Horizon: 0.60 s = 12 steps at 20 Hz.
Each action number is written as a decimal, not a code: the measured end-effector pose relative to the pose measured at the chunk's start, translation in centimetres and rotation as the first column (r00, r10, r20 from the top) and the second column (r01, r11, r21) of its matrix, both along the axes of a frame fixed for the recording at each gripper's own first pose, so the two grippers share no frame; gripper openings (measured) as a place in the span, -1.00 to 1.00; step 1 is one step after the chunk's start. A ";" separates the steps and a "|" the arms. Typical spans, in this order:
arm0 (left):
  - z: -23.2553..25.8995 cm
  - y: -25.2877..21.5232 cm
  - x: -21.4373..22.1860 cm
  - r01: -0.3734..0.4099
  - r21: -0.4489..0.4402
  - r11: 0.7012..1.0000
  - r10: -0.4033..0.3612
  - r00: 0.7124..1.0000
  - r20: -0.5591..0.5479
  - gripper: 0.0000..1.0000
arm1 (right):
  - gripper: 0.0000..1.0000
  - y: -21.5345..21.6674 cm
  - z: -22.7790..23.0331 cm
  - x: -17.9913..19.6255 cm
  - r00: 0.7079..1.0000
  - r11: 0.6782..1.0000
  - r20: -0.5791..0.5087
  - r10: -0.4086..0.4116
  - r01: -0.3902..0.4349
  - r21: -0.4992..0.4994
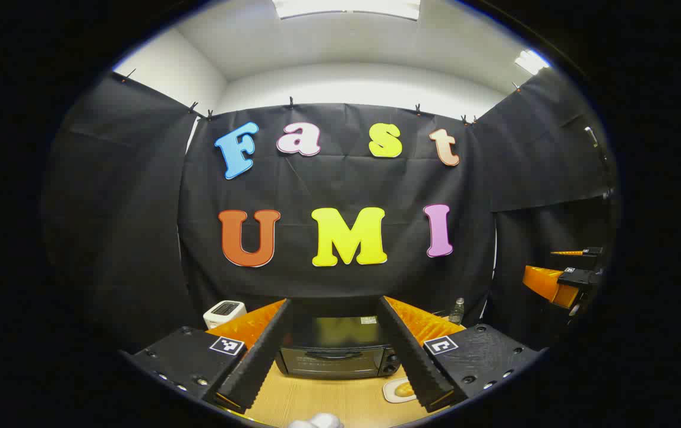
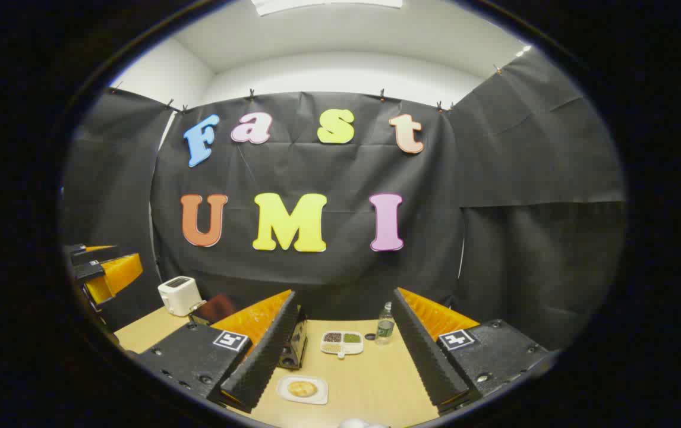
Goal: Open the electric oven with the left hand, put the food in, and close the electric oven.
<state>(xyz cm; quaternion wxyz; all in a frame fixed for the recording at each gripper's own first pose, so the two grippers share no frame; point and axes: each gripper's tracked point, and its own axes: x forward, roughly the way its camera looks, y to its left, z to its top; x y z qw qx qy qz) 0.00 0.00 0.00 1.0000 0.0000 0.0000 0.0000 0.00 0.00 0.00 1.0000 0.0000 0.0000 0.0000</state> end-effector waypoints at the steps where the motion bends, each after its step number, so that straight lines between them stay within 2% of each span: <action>1: -0.1 0.1 0.0 -0.002 -0.002 1.000 0.002 1.000 -0.003 0.72 | 0.97 0.0 0.0 0.0 1.000 1.000 -0.002 -0.001 0.001 0.001; 2: -0.1 0.0 -0.1 -0.001 -0.002 1.000 0.001 1.000 0.000 0.88 | 1.00 0.0 -0.1 0.1 1.000 1.000 -0.005 0.000 0.000 0.003; 12: -0.3 0.4 0.5 0.001 0.001 1.000 -0.001 1.000 -0.010 0.89 | 0.97 -0.3 -0.4 0.2 1.000 1.000 -0.009 -0.015 0.015 0.005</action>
